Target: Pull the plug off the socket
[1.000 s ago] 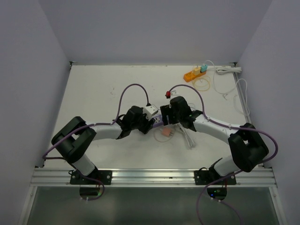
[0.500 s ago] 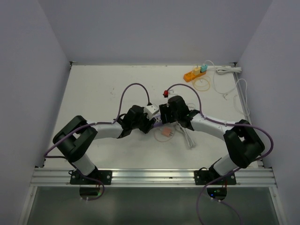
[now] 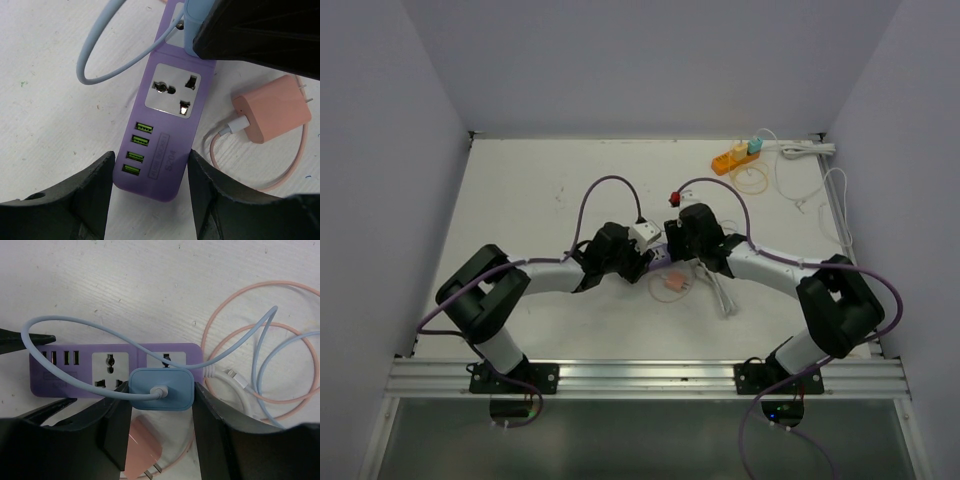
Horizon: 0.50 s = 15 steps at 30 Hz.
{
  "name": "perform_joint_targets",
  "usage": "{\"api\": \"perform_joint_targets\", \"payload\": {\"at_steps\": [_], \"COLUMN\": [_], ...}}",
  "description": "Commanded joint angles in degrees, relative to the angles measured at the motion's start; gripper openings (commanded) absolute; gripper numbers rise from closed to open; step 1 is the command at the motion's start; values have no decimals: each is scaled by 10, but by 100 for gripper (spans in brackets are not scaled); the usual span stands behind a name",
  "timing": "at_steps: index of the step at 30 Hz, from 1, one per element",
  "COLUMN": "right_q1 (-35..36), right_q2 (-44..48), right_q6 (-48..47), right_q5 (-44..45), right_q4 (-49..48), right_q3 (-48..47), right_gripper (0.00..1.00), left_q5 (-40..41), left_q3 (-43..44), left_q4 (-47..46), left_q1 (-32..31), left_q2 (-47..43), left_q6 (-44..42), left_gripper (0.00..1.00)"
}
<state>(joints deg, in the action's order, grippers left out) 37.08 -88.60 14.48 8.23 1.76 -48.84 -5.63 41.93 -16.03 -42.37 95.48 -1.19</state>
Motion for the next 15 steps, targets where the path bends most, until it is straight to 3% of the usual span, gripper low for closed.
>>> {"api": "perform_joint_targets", "payload": {"at_steps": [1,15], "right_q1": [4,4], "right_q2": [33,71], "right_q6": [5,9], "right_q5": [-5,2], "right_q4": [-54,-69], "right_q3": [-6,9], "right_gripper": [0,0], "left_q5": [-35,-40], "left_q3": [10,20], "left_q4": [42,58], "left_q1": [0,0], "left_q2": [29,41], "left_q6": [7,7], "left_gripper": [20,19]}}
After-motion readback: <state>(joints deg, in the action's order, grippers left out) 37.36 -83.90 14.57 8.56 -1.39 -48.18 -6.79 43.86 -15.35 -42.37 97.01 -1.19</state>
